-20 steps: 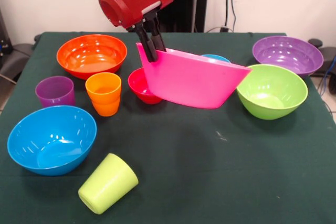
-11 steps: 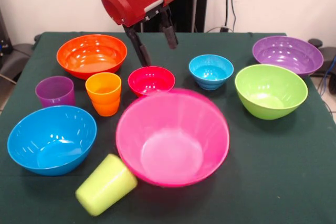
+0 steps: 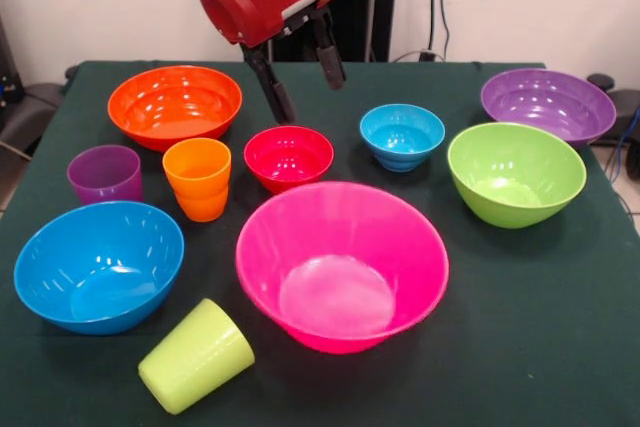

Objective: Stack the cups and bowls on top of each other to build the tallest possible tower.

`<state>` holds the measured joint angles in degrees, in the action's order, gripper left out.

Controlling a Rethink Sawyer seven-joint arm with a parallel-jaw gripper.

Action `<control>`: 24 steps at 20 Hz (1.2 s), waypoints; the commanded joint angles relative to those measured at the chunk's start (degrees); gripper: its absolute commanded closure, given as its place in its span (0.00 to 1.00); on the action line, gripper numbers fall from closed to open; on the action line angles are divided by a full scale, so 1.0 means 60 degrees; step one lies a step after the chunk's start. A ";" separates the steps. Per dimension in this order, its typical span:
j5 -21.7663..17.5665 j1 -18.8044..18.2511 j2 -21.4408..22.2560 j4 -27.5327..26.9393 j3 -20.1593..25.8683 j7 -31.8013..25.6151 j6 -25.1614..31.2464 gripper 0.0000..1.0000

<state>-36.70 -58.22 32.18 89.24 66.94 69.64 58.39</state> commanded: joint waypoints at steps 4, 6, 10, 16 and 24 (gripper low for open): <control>-0.0250 0.0271 0.0347 0.0544 -0.0810 -0.1286 0.0430 0.00; -0.0217 0.0214 0.0478 0.0705 -0.0783 -0.1196 0.0390 0.00; -0.0144 0.0116 0.0741 0.1078 -0.0721 -0.1015 0.0301 0.00; -0.0107 0.0098 0.1013 0.1325 -0.0748 -0.0832 0.0253 0.00; 0.0104 -0.0254 0.1837 0.2331 -0.0612 -0.0212 -0.0101 0.00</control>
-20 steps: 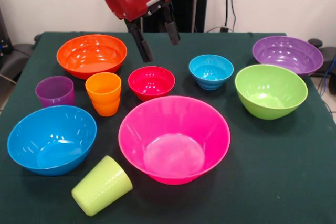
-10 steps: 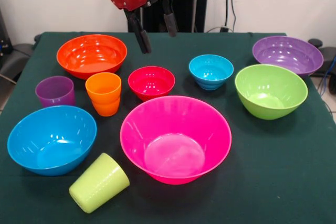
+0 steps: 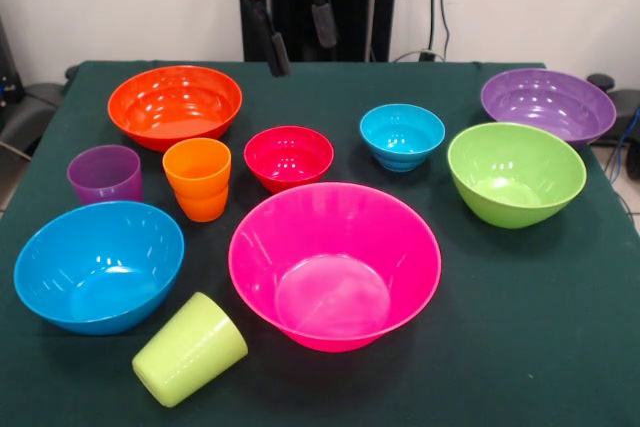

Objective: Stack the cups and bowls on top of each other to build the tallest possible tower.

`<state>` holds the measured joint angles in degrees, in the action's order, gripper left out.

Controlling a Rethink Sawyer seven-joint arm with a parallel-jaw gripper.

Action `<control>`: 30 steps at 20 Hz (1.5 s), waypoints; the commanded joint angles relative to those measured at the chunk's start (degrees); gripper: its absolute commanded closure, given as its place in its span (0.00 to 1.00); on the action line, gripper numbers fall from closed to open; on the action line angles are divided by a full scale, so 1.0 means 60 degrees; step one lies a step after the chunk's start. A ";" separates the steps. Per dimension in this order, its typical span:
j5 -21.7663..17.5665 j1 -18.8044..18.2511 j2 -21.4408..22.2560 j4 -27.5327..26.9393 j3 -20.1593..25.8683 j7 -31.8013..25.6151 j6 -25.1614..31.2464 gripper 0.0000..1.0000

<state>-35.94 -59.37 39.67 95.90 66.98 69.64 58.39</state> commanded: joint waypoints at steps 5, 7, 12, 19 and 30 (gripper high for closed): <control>0.0003 -0.0233 0.0676 0.1387 -0.0720 -0.0088 -0.0245 0.00; -0.0006 -0.0289 0.0637 0.1552 -0.0659 -0.0037 -0.0480 0.00; -0.0087 -0.0405 0.0604 0.1834 -0.0650 -0.0226 -0.0554 0.00; 0.0093 -0.0606 0.0548 0.2111 -0.0612 -0.0031 -0.0827 0.00; 0.0722 -0.1081 0.0785 0.2266 -0.0413 0.0147 -0.1320 0.00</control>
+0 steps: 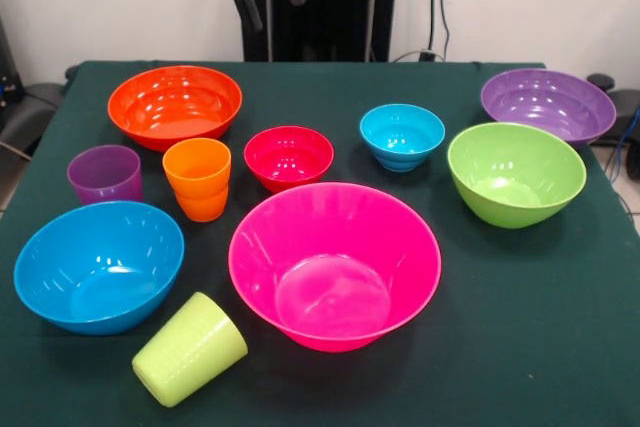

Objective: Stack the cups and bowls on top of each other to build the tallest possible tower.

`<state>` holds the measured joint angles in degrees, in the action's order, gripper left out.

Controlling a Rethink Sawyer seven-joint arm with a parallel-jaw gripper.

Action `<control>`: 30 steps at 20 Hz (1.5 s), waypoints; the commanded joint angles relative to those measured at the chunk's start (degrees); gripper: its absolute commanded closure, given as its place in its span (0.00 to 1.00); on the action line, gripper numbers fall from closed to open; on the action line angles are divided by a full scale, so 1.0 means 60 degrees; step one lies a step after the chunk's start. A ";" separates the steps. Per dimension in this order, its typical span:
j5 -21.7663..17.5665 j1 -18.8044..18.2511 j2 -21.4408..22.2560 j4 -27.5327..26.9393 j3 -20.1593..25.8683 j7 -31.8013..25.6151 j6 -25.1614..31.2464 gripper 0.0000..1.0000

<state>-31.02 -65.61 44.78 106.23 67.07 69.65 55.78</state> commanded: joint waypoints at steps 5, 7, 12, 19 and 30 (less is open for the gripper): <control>-0.0155 0.0145 0.0294 0.0466 -0.0920 0.0507 -0.0494 0.00; -0.0102 0.0185 0.0234 0.0340 -0.0903 0.0442 -0.0508 0.00; -0.0099 0.0090 0.0276 0.0590 -0.0609 0.0347 -0.0923 0.00; -0.0031 -0.0188 0.1485 0.1596 -0.0489 0.0663 -0.1203 0.00; -0.0349 -0.1039 0.3036 0.2977 -0.0717 0.0889 -0.2181 0.00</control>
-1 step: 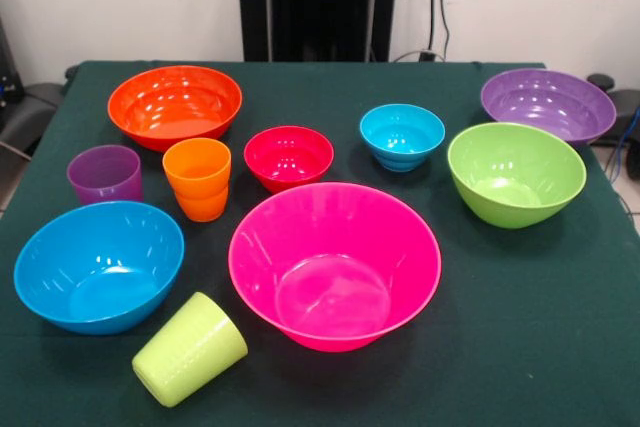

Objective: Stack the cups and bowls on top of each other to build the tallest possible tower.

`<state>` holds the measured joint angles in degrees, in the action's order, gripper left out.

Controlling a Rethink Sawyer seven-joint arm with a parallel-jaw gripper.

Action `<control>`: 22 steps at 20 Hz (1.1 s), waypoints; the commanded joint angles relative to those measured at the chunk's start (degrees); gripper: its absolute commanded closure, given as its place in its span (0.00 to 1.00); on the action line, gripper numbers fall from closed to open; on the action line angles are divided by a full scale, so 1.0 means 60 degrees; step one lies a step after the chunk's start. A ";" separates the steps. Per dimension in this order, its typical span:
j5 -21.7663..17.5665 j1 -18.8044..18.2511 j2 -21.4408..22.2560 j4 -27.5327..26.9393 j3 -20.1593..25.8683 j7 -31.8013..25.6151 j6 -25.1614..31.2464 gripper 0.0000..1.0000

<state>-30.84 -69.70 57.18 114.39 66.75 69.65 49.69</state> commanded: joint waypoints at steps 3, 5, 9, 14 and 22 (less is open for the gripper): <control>-0.0357 -0.0679 0.1362 0.2174 -0.0645 0.1196 -0.1913 0.00; -0.0157 -0.0937 0.1897 0.2482 -0.0588 0.1328 -0.2347 0.00; 0.0754 -0.1420 0.2921 0.3148 -0.0736 0.1806 -0.2956 0.00; 0.0024 -0.0911 0.1996 0.3364 -0.1968 0.2785 -0.4058 0.00; -0.0389 0.0221 0.2144 0.3691 -0.3547 0.3832 -0.4713 0.00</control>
<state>-28.41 -74.41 70.79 130.04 54.10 79.64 24.04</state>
